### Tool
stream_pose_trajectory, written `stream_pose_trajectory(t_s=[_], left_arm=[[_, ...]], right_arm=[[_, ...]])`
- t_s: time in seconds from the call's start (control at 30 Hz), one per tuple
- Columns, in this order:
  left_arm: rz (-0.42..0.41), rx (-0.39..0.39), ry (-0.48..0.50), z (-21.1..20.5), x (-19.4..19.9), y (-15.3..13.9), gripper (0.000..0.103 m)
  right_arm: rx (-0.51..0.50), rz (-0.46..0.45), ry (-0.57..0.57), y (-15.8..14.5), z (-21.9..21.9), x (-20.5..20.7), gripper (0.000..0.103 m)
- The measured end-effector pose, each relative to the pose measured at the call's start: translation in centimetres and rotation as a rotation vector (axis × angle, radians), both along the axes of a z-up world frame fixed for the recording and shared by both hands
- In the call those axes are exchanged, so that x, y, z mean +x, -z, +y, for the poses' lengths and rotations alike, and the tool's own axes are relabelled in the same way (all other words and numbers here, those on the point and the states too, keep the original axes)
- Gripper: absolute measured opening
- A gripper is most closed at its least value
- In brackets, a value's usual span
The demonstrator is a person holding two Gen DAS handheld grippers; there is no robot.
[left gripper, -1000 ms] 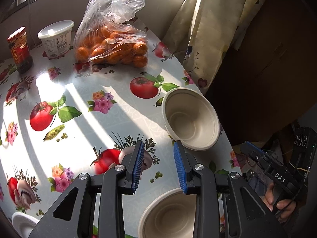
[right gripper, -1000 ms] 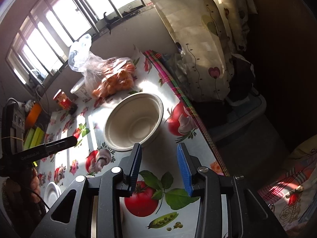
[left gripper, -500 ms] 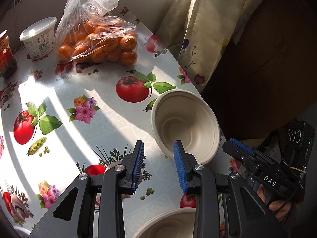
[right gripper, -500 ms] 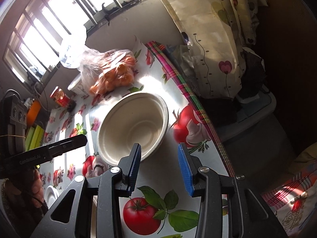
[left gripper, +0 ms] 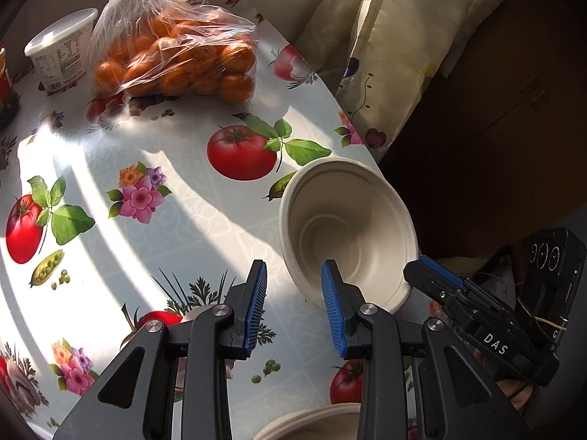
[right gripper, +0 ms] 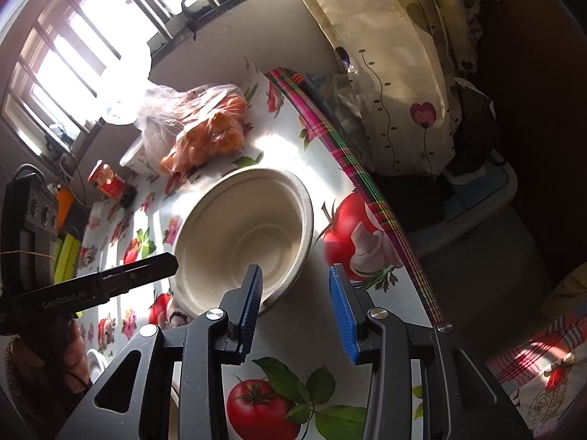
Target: Organize plates and bowls
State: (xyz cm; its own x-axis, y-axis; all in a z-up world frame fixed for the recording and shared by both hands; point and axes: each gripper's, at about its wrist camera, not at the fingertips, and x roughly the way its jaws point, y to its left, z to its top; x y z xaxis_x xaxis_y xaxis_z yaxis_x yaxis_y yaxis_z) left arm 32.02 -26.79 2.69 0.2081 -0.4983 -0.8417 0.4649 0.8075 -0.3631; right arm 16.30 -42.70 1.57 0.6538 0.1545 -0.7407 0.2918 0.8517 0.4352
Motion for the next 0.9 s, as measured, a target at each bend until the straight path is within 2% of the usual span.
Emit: stream_pose_trajectory(t_s=[0.1,0.17,0.27,0.43,0.57,0.9], left_arm=[[-0.001,0.004,-0.006,-0.17,0.04,0.15,0.032],[0.0,0.006,-0.003,-0.26,0.01,0.18,0.024],[0.004,0.013,-0.01,-0.37,0.18,0.39,0.019],[0.006,0.011,-0.013,-0.46,0.24,0.58,0.014],[0.007,0.005,-0.016,-0.46,0.32,0.53,0.014],[0.009,0.006,-0.022,-0.3,0.27,0.56,0.014]], right_arm=[[0.001,0.0,0.002,0.08,-0.06,0.13,0.037],[0.0,0.001,0.0,0.13,-0.06,0.18,0.033],[0.004,0.004,0.001,0.23,-0.12,0.2,0.028],[0.013,-0.002,-0.007,0.24,0.05,0.32,0.024],[0.01,0.0,-0.011,0.28,0.2,0.43,0.017],[0.014,-0.003,-0.01,0.21,0.19,0.48,0.017]])
